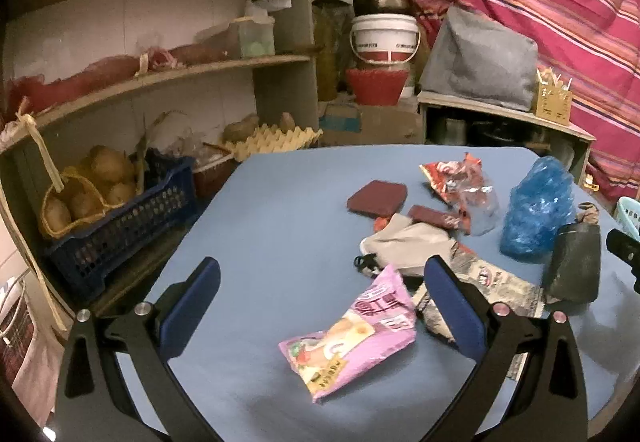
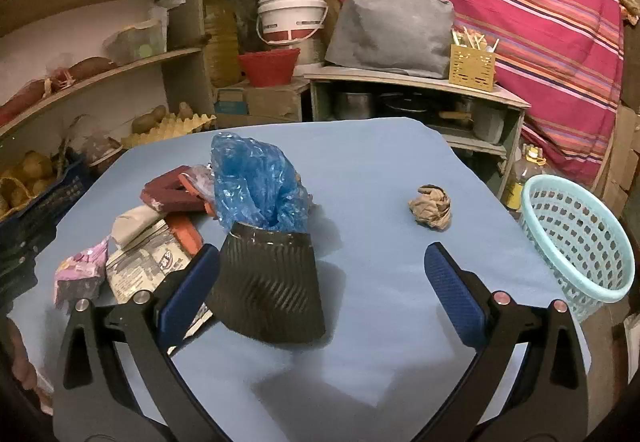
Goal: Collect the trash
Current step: 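Grasp the black ribbed cover with the right tool while the left tool grasps the pink snack bag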
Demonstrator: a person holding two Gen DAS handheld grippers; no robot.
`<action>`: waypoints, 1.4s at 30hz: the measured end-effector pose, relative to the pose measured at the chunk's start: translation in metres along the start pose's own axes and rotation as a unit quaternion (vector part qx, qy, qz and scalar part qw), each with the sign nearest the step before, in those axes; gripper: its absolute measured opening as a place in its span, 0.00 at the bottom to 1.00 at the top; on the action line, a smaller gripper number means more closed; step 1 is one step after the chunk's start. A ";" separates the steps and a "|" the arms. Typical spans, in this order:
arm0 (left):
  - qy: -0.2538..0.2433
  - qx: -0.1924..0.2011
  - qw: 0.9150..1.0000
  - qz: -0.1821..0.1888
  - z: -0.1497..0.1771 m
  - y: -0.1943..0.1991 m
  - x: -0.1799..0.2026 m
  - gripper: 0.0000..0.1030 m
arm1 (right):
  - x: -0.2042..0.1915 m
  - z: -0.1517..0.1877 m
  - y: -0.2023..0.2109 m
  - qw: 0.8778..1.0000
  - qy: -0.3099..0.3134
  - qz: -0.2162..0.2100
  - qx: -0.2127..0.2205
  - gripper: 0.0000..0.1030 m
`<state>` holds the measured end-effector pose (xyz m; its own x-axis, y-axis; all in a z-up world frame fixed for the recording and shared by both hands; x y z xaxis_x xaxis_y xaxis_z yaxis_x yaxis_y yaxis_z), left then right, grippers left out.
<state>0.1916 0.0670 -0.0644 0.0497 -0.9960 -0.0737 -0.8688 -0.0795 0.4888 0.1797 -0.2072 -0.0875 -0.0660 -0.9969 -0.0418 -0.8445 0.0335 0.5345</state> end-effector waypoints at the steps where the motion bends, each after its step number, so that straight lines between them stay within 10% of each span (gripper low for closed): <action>1: 0.002 -0.001 1.000 0.000 0.001 -0.002 -0.002 0.97 | -0.001 0.001 -0.002 1.000 0.000 0.003 -0.002 0.96; 23: -0.016 -0.106 0.992 0.061 0.037 -0.048 0.017 0.95 | -0.023 0.021 -0.045 0.997 0.009 -0.008 -0.070 0.96; 32: -0.025 -0.143 0.984 0.104 0.050 -0.058 0.028 0.51 | -0.026 0.024 -0.057 0.996 -0.008 -0.019 -0.090 0.96; 42: 0.003 -0.144 0.982 0.126 0.049 -0.059 0.019 0.36 | -0.036 0.022 -0.057 0.996 0.008 -0.028 -0.087 0.87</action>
<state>0.2196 0.0542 -0.1372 -0.1450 -0.9858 0.0845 -0.6787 0.1613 0.7165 0.2187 -0.1719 -0.1353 -0.0121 -0.9979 -0.0630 -0.7418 -0.0332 0.6698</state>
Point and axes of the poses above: each gripper's, at about its wrist camera, not at the fingertips, and y roughly against the way its jaws point, x to its right, z to its underside, the point moved 9 cm from there along -y, roughly the way its jaws point, and after that the axes turned 1 degree about -z, right-handed, at the moved point
